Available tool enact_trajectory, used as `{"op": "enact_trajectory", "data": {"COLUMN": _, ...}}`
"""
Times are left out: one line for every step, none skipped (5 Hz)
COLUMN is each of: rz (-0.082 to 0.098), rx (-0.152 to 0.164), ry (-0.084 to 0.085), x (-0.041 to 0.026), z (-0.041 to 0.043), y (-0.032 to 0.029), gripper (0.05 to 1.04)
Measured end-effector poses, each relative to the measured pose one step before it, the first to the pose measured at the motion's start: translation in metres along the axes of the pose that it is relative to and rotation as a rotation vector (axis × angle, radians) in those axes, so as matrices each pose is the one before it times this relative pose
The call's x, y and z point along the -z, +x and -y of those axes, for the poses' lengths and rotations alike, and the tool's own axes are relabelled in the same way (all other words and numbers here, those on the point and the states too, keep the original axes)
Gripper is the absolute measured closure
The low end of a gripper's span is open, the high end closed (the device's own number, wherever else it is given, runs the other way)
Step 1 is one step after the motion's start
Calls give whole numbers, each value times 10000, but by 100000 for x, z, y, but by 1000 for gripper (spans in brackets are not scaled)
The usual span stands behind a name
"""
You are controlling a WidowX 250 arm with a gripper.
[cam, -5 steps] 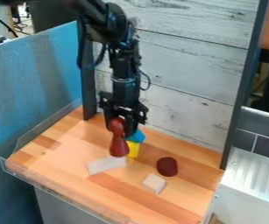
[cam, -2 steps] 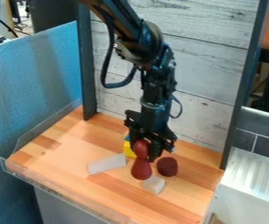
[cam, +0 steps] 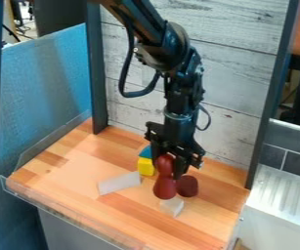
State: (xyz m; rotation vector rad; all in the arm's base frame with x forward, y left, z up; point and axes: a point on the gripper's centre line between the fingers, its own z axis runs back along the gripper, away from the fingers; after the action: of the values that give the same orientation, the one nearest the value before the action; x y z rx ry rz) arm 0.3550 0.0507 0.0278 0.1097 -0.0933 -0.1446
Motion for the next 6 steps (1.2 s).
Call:
{"op": "enact_trajectory", "data": {"rz": -150, "rx": 25, "ry": -47, "x": 556, "z": 472, "y": 123, "gripper": 500}}
{"op": "enact_trajectory", "data": {"rz": -18, "rx": -77, "ry": 74, "x": 402, "z": 167, "y": 83, "gripper": 500}}
{"op": "enact_trajectory", "data": {"rz": -36, "rx": -24, "ry": 60, "x": 592, "z": 421, "y": 110, "gripper": 500}}
{"op": "enact_trajectory", "data": {"rz": 27, "rx": -6, "ry": 69, "x": 497, "z": -28, "y": 181, "gripper": 500}}
{"op": "enact_trajectory", "data": {"rz": 276, "rx": 6, "ry": 15, "x": 47, "z": -18, "y": 442, "gripper": 500}}
{"op": "enact_trajectory", "data": {"rz": -81, "rx": -2, "ry": -91, "x": 589, "z": 193, "y": -49, "gripper": 425}}
